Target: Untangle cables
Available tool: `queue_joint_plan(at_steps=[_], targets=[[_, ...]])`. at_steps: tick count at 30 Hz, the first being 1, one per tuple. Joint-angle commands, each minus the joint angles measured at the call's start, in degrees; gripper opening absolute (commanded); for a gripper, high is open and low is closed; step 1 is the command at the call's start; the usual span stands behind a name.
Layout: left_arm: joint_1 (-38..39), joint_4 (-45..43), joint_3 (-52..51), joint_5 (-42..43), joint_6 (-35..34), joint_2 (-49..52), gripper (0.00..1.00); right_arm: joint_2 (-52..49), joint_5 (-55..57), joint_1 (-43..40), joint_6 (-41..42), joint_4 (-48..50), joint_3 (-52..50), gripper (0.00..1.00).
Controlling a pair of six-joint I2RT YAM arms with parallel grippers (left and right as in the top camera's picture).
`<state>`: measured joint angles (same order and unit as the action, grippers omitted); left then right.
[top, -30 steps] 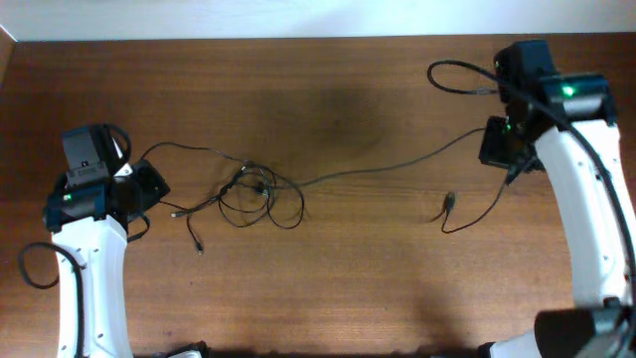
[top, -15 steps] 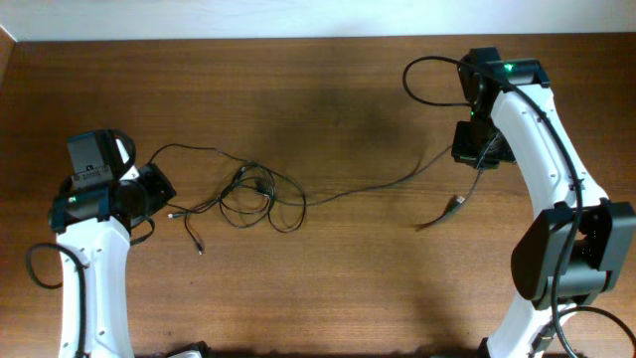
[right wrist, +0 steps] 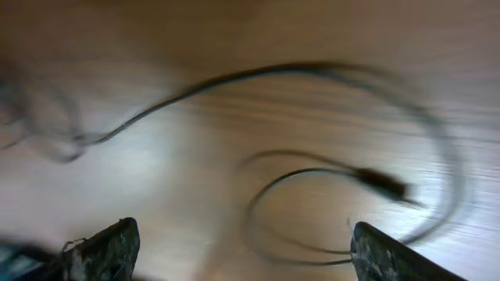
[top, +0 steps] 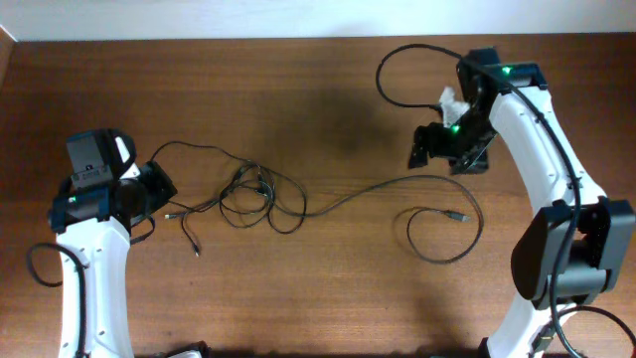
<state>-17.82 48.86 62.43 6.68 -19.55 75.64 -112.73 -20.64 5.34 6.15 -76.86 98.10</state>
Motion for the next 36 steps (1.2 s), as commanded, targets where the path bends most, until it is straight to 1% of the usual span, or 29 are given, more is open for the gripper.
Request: queue_joint_plan(at_steps=[1,4,8,10,11,12,14,15,16,17,18,19,20,21,22,23,25,26,28,29,30,31,32,33,36], targets=[[-0.33,-0.17,-0.48,1.07,-0.11,-0.33,0.0,-0.9,-13.07,3.37,-1.49,2.78,-4.44,0.84],[-0.35,-0.17,-0.48,1.07,-0.11,-0.33,0.0,-0.9,-13.25,8.9,-1.49,8.66,-9.33,0.83],[-0.35,-0.17,-0.48,1.07,-0.11,-0.33,0.0,-0.9,-13.25,17.51,-1.11,15.96,-11.89,0.76],[-0.35,-0.15,-0.48,1.07,-0.13,-0.33,0.0,-0.9,-13.2,21.29,7.02,20.55,-12.7,0.7],[-0.33,-0.15,-0.48,1.07,-0.13,-0.33,0.0,-0.9,-13.16,22.99,11.54,23.58,-13.49,0.6],[-0.35,-0.15,-0.48,1.07,-0.13,-0.33,0.0,-0.92,-11.87,24.98,16.92,26.95,-14.51,0.52],[-0.33,-0.13,-0.48,1.07,-0.13,-0.33,0.0,-0.9,-6.56,27.85,24.48,30.38,-16.17,0.47],[-0.33,-0.11,-0.48,1.07,-0.15,-0.33,0.0,-0.9,-4.07,29.57,30.08,31.76,-17.33,0.43],[-0.33,0.0,-0.48,1.09,-0.15,-0.33,0.0,-0.9,-2.64,30.47,33.51,32.24,-17.77,0.44],[-0.35,0.07,-0.48,1.11,-0.15,-0.33,0.0,-0.9,-1.33,31.3,37.24,32.52,-17.81,0.48],[-0.33,0.07,-0.48,1.11,-0.17,-0.33,0.0,-0.9,-1.09,32.02,38.6,32.92,-17.81,0.55],[-0.33,0.07,-0.48,1.29,-0.15,-0.33,0.0,-0.92,-1.11,32.68,39.43,34.36,-17.81,0.54],[-0.33,0.07,-0.48,1.31,-0.17,-0.33,0.0,-0.9,-0.92,33.2,40.24,35.43,-17.81,0.46],[-0.35,0.07,-0.48,1.29,-0.17,-0.33,0.0,-0.92,1.49,33.7,45.64,35.74,-17.81,0.33],[-0.33,0.07,-0.48,1.31,-0.17,-0.33,0.0,-0.9,3.37,34.05,50.69,35.69,-17.81,0.23],[-0.33,0.07,-0.48,1.29,-0.15,-0.33,0.0,-0.92,6.12,34.69,58.4,35.76,-17.81,0.19],[-0.33,0.09,-0.48,1.29,-0.15,-0.33,0.0,-0.92,9.4,35.58,64.87,36.46,-17.81,0.12],[-0.33,0.09,-0.48,1.29,-0.17,-0.33,0.0,-0.92,11.13,36.02,65.31,37.64,-17.81,0.04],[-0.35,0.07,-0.48,1.29,-0.15,-0.33,0.0,-0.92,12.74,36.85,65.64,39.34,-17.81,0.04],[-0.33,0.07,-0.48,1.29,-0.17,-0.33,0.0,-0.92,12.83,37.09,67.06,39.43,-17.81,0.14],[-0.35,0.07,-0.48,1.29,-0.15,-0.33,0.0,-0.92,12.87,37.09,67.91,39.43,-17.81,0.3],[-0.35,0.07,-0.48,1.29,-0.15,-0.33,0.0,-0.92,13.22,37.07,69.35,39.45,-17.81,0.35],[-0.33,0.07,-0.48,1.29,-0.15,-0.33,0.0,-1.03,13.92,37.07,69.81,39.71,-17.81,0.38],[-0.35,0.07,-0.48,1.29,-0.15,-0.33,0.0,-1.16,14.32,37.07,69.88,39.91,-17.81,0.39],[-0.33,0.07,-0.48,1.29,-0.15,-0.33,0.0,-2.25,14.97,37.07,74.14,39.87,-17.84,0.4]])
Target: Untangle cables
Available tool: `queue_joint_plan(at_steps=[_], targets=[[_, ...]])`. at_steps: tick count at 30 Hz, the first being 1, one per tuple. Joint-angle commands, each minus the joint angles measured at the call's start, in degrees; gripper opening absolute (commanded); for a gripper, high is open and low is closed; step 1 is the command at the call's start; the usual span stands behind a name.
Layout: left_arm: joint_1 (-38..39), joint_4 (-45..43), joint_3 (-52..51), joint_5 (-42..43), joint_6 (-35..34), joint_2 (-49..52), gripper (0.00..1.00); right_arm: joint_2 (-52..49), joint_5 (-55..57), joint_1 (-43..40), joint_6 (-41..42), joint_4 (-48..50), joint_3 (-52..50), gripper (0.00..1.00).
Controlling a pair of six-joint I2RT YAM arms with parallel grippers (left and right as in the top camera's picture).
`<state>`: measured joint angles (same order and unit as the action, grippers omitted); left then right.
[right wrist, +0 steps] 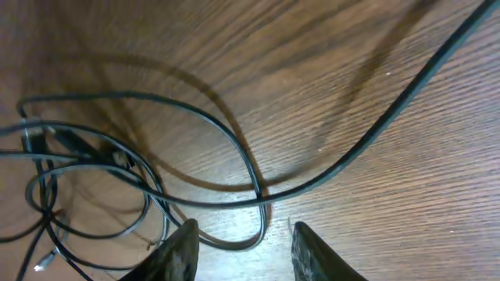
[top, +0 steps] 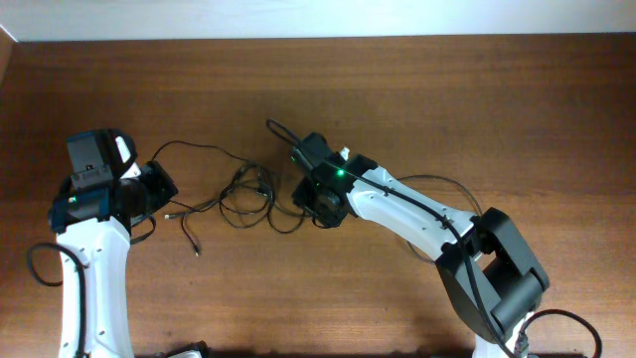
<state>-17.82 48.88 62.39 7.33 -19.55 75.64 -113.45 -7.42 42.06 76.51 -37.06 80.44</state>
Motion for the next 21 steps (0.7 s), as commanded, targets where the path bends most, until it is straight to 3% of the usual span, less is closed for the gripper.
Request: queue_joint_plan(at_steps=[1,7,10,13,17,21], targets=[[-0.33,0.04,-0.46,0.61,-0.15,-0.33,0.0,-2.29,1.7,0.42,5.05,0.2,-0.17,0.4],[-0.33,0.04,-0.46,0.63,-0.15,-0.33,0.0,-6.36,1.73,0.42,5.25,1.95,-0.2,0.4],[-0.33,0.07,-0.46,0.63,-0.15,-0.33,0.0,-7.15,1.4,0.55,5.22,1.22,-0.2,0.32],[-0.33,0.04,-0.46,0.63,-0.15,-0.33,0.0,-7.15,-0.07,1.01,5.22,-0.24,-0.2,0.31],[-0.35,0.07,-0.48,0.63,-0.15,-0.33,0.0,-7.15,0.39,1.42,4.63,-4.63,-0.2,0.32],[-0.33,0.04,-0.5,0.63,-0.17,-0.33,0.0,-7.15,0.39,1.44,2.78,-12.37,-0.2,0.42]])
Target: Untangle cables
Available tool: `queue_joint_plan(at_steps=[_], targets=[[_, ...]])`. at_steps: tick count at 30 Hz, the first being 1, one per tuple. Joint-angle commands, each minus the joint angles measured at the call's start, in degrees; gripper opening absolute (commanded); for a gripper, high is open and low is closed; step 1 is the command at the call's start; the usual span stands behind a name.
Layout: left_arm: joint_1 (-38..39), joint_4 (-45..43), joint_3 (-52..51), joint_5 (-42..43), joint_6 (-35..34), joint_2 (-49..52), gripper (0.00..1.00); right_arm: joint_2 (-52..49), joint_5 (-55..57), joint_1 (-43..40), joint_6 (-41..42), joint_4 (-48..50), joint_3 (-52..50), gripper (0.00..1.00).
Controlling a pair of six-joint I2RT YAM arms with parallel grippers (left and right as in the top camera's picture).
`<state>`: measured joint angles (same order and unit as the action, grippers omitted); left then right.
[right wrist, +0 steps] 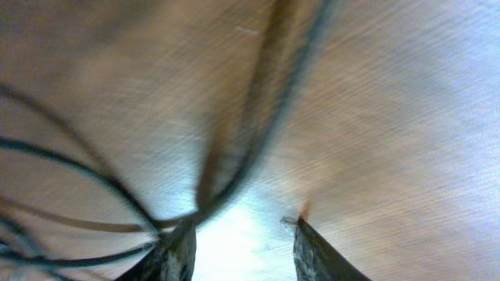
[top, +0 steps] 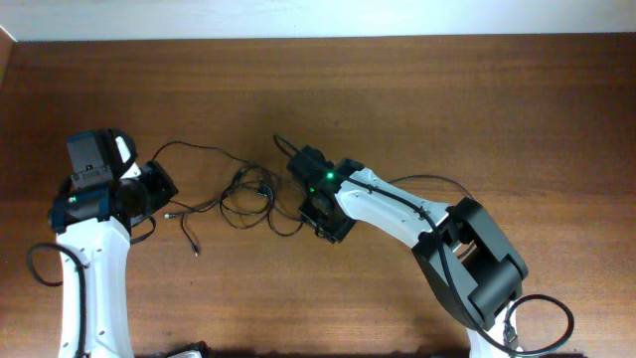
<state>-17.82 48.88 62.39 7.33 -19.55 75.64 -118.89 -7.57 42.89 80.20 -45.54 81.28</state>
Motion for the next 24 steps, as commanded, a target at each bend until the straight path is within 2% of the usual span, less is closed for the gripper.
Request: queue_joint_plan(at_steps=[1,4,6,7,8,9,10,11,15,19,24], targets=[[-0.33,0.02,-0.5,0.63,-0.17,-0.33,0.0,-1.7,0.59,0.61,-0.94,-7.8,-1.03,0.43],[-0.35,0.02,-0.5,0.63,-0.17,-0.33,0.0,-1.7,0.72,0.59,-3.56,-11.28,-1.03,0.45],[-0.33,0.02,-0.5,0.63,-0.17,-0.33,0.0,-1.7,-0.9,0.55,-3.48,-8.66,-1.03,0.49],[-0.33,0.02,-0.5,0.63,-0.17,-0.33,0.0,-1.7,-3.04,0.48,-3.48,-5.84,-1.03,0.55],[-0.35,0.02,-0.5,0.63,-0.17,-0.33,0.0,-1.7,-6.91,0.48,-3.5,-2.12,-1.03,0.71],[-0.33,0.02,-0.5,0.63,-0.17,-0.33,0.0,-1.7,-10.54,0.5,-3.52,1.07,-1.03,0.77],[-0.35,0.02,-0.5,0.63,-0.17,-0.33,0.0,-1.7,-12.41,0.48,-3.45,2.29,-1.03,0.66],[-0.35,0.02,-0.5,0.63,-0.17,-0.33,0.0,-1.7,-14.78,0.5,-2.6,2.54,-0.96,0.62],[-0.33,0.0,-0.5,0.66,-0.83,-0.33,0.0,-1.7,-13.53,0.46,5.81,3.02,-0.96,0.61],[-0.33,-0.09,-0.5,0.63,-0.81,-0.33,0.0,-1.7,-6.95,0.11,19.04,3.61,-0.96,0.56],[-0.33,-0.11,-0.5,0.63,-0.81,-0.33,0.0,-1.7,-0.72,0.11,23.87,4.44,-0.96,0.55]])
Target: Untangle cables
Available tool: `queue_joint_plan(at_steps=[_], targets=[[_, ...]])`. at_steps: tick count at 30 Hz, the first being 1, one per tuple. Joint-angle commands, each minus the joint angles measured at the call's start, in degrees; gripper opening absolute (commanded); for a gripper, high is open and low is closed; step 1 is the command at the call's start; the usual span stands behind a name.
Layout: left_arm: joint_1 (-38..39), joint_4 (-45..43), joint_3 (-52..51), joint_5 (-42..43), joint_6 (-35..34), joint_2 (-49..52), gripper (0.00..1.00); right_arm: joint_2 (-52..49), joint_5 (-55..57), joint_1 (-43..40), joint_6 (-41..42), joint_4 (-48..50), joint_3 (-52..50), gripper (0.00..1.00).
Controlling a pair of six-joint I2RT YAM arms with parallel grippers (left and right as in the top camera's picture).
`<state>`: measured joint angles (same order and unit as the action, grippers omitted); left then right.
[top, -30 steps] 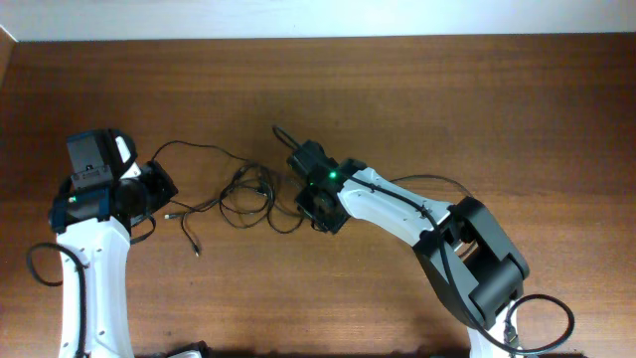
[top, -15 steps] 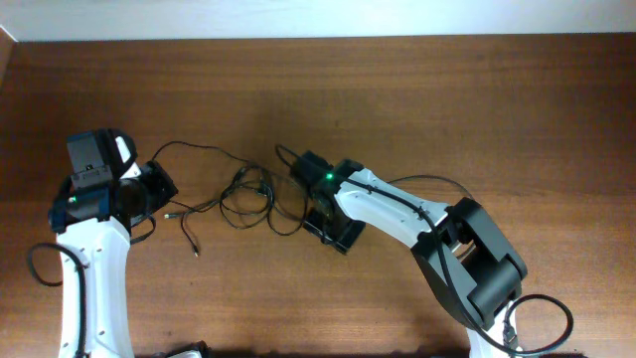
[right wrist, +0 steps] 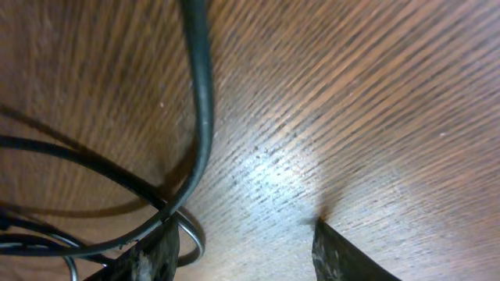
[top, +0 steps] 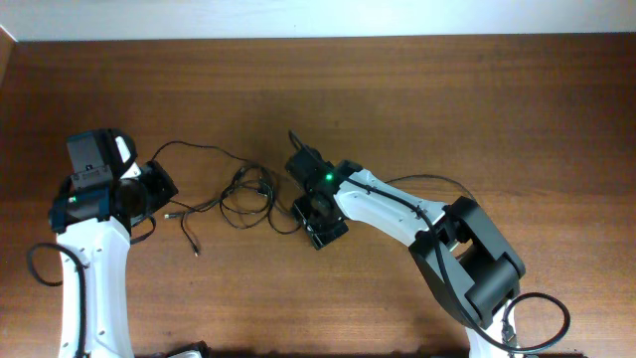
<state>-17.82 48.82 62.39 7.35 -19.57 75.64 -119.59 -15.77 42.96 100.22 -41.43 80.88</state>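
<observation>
A tangle of thin black cables [top: 250, 193] lies on the brown table, left of centre. My right gripper [top: 318, 225] is down at the tangle's right edge. In the wrist view it [right wrist: 246, 243] stands open, fingertips [right wrist: 160, 251] at the wood. One thick black cable [right wrist: 205, 101] runs down toward the left finger, and thinner loops [right wrist: 94, 164] cross there. Nothing lies between the fingers. My left gripper [top: 154, 189] rests at the tangle's left end, beside a loose plug [top: 171, 212]; its jaws are not readable from above.
A long strand [top: 427, 180] leaves the tangle rightward and is partly hidden under my right arm. Another loose end [top: 192, 244] lies below the tangle's left side. The table's far edge meets a white wall [top: 318, 15].
My right gripper has come a little nearer the table, beside the tangle's right loops. The wrist view is sharp now, with fingertips at the wood. The left arm has not moved.
My right gripper was open at the far right, over the long strand's looped end and plug. Then it was over the tangle's right edge, still open. After that it was lower beside the loops, and now its fingertips are at the table. The left arm has kept still.
</observation>
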Motion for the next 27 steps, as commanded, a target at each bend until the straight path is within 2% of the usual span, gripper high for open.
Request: queue_joint_plan(at_steps=[1,5,9,10,12,16,23,24,25,27], targets=[[-0.33,-0.02,-0.5,0.63,-0.79,-0.33,0.0,-1.03,9.03,0.04,3.85,0.33,-0.59,0.54],[-0.33,-0.04,-0.55,0.63,-0.79,-0.33,0.0,-2.73,10.23,0.15,8.72,0.9,-0.59,0.5],[-0.33,0.04,-0.55,0.61,-0.79,-0.33,0.0,-2.71,7.1,0.13,7.02,3.08,-0.59,0.56],[-0.33,0.04,-0.55,0.61,-0.79,-0.33,0.0,-2.43,5.29,0.0,3.63,2.51,-0.57,0.5],[-0.33,0.02,-0.55,0.66,-0.81,-0.33,0.0,-1.55,5.07,-0.81,3.1,2.62,-0.57,0.48],[-0.33,0.04,-0.55,1.44,-1.07,-0.33,0.0,-1.2,5.92,-4.61,3.06,3.06,-0.42,0.53],[-0.33,-0.09,-0.55,2.12,-1.25,-0.33,0.0,-3.87,7.96,-2.84,3.52,2.84,-0.46,0.6],[-0.35,-0.07,-0.55,2.1,-1.22,-0.33,0.0,-4.35,7.58,-2.54,3.5,2.14,-0.48,0.56],[-0.33,-0.07,-0.55,2.12,-1.22,-0.33,0.0,-4.48,7.48,-2.21,3.37,-0.55,-0.48,0.48],[-0.33,0.11,-0.55,2.1,-1.22,-0.33,0.0,-4.48,8.0,-2.1,0.92,-3.34,-0.48,0.45]])
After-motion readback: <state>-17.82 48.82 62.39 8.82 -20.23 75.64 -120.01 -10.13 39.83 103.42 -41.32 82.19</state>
